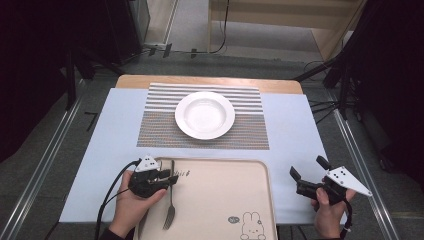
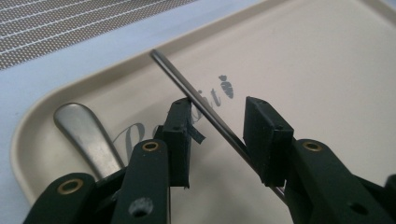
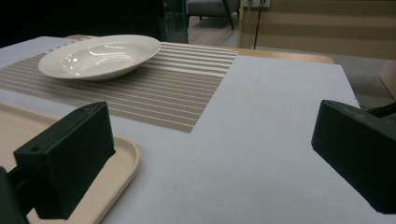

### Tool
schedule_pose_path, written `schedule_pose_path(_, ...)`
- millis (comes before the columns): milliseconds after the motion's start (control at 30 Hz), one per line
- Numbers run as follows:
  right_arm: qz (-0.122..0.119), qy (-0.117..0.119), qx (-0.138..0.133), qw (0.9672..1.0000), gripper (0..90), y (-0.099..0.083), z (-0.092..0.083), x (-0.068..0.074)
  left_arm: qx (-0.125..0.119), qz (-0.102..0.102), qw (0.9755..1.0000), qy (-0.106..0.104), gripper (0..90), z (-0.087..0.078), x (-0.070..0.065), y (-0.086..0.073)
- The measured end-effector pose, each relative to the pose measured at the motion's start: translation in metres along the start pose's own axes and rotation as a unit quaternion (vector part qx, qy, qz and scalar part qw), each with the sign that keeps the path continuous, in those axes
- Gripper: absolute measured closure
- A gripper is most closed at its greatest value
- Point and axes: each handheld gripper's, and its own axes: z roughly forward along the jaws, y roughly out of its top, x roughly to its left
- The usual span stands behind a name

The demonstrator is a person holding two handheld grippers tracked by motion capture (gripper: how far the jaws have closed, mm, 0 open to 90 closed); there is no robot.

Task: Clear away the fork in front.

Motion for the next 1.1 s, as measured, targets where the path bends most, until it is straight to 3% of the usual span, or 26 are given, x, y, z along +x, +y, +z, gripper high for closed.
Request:
schedule_pose_path(300, -0.001, -0.001, -0.001, 1.0, 0.0, 0.0, 0.0, 0.0, -0.021, -0.001, 0.9997, 0.01, 62.4, -0.011, 0.0, -0.002)
schedule_pose_path(400, 0.003, -0.001, -0.002, 1.0, 0.0, 0.0, -0.001, 0.0, -0.029, 0.013, 0.9993, -0.021, 78.1, -0.021, -0.003, -0.005)
schedule_pose_path(500, 0.005, -0.002, -0.003, 1.0, 0.0, 0.0, -0.002, -0.001, -0.034, 0.022, 0.9988, -0.027, 89.0, -0.03, -0.009, -0.013)
schedule_pose_path(667, 0.003, -0.001, -0.002, 1.0, 0.0, 0.0, -0.002, 0.001, -0.029, 0.01, 0.9978, -0.059, 89.3, -0.037, -0.018, -0.031)
schedule_pose_path(900, 0.002, 0.0, -0.003, 1.0, 0.0, 0.0, -0.003, 0.001, -0.015, 0.006, 0.9974, -0.07, 89.3, -0.044, -0.029, -0.046)
schedule_pose_path(1100, 0.002, 0.0, -0.002, 1.0, 0.0, 0.0, -0.002, 0.002, -0.002, 0.011, 0.997, -0.077, 89.3, -0.039, -0.037, -0.049)
